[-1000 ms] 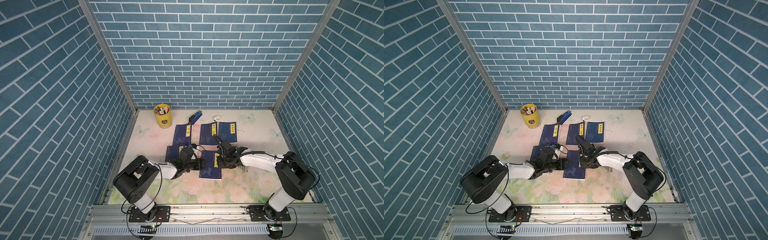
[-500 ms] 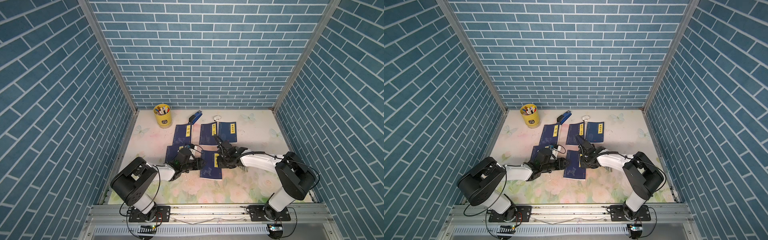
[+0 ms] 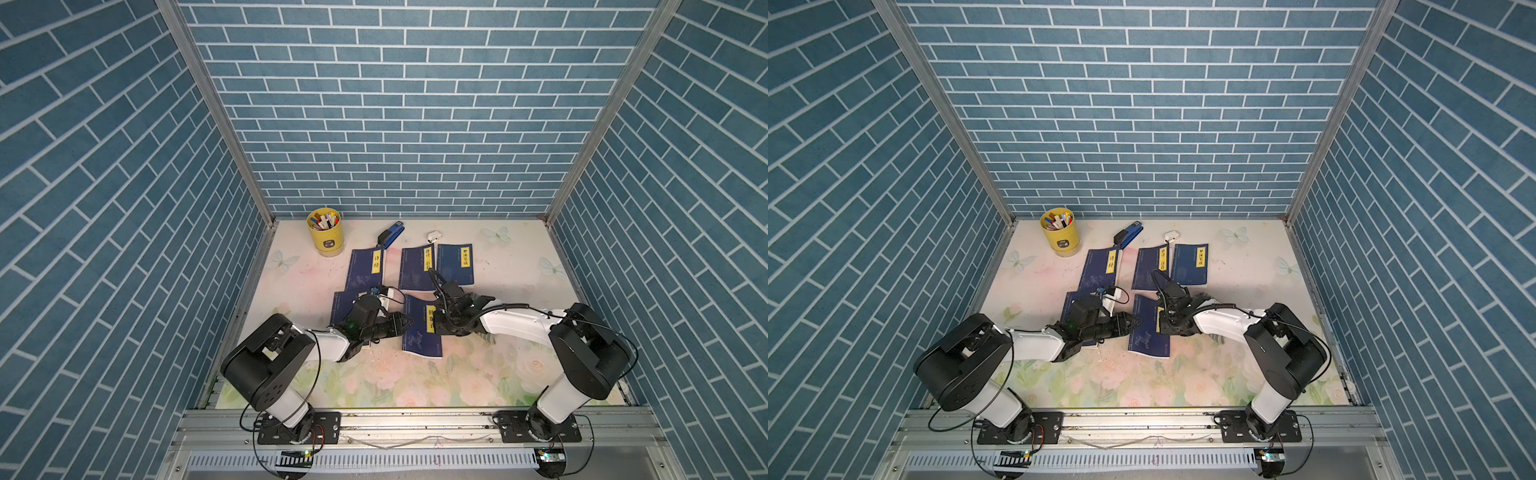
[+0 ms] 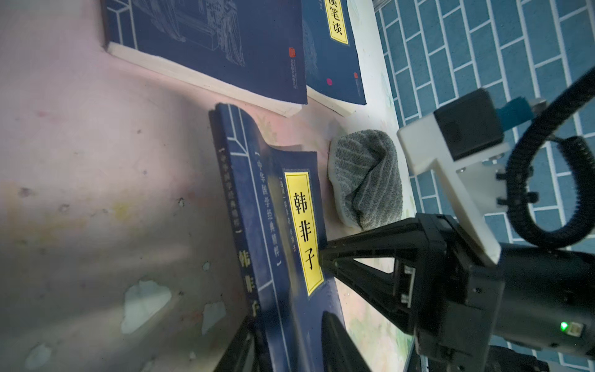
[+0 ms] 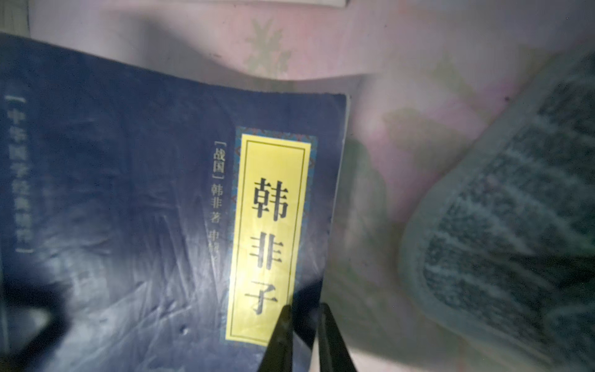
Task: Wipe the cover of the book
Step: Pick up the book from the center of the board, then place the book on the book.
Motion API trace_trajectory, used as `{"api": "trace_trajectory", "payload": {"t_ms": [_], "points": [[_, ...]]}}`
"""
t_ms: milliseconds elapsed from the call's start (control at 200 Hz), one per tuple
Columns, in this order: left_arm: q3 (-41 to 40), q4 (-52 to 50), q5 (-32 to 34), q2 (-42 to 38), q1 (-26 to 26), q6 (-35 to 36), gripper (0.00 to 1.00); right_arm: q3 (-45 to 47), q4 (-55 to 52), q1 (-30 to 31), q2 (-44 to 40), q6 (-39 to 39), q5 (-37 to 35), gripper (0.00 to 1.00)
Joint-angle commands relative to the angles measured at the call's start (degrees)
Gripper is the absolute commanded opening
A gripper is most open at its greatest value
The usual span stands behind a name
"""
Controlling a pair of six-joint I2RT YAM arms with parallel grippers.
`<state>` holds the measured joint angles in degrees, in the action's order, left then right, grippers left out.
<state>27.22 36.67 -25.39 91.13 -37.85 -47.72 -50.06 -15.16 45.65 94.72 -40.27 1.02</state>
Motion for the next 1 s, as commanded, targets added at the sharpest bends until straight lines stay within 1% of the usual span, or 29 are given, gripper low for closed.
{"api": "trace_trajectory", "payload": {"t_ms": [0,85,140,195,235,285,370,455,550,690,770,875,995], "points": [[0.3,3.9,-3.7,0.7,-0.3,-0.9,0.33,3.2,-0.4,0.9,5.1,-1.3,1.2,0.16],[0.8,3.0,-3.8,1.0,-0.2,-0.4,0.31,3.3,0.3,0.9,4.8,-1.0,1.0,0.16],[1.4,1.8,-3.7,1.1,-0.2,0.2,0.28,3.4,0.6,0.8,4.4,-0.8,0.6,0.16],[1.9,-0.4,-3.0,0.8,-0.1,1.2,0.22,3.4,0.5,0.8,4.0,-0.5,0.2,0.16],[1.8,-2.7,-2.2,0.4,0.0,2.3,0.15,3.2,0.3,0.8,3.6,0.0,-0.2,0.16],[3.7,-5.5,-1.3,-0.6,0.3,3.5,0.08,3.0,-0.1,0.8,3.0,0.7,-1.0,0.17],[4.9,-10.9,0.0,-2.8,0.9,6.0,0.0,1.6,-1.7,0.7,1.1,2.9,-3.4,0.21],[5.8,-16.1,0.6,-5.1,2.3,8.2,0.0,-0.7,-3.1,-0.1,-1.1,5.0,-6.3,0.23],[7.0,-21.8,0.6,-8.3,4.1,10.1,0.0,-3.2,-2.8,-2.2,-3.7,7.2,-7.7,0.28],[11.2,-35.0,3.1,-13.3,5.8,14.4,0.0,-6.6,-0.9,-6.0,-5.5,10.2,-7.4,0.43],[13.6,-41.5,3.2,-16.4,7.5,16.1,0.0,-8.6,-0.3,-7.7,-5.2,12.0,-6.7,0.5],[16.4,-48.7,1.0,-21.3,11.6,18.1,0.0,-10.8,0.0,-9.1,-3.3,14.1,-4.9,0.54],[19.0,-54.6,-3.6,-26.8,19.5,20.4,0.0,-12.3,0.6,-10.0,-0.5,15.3,-2.9,0.56]]}}
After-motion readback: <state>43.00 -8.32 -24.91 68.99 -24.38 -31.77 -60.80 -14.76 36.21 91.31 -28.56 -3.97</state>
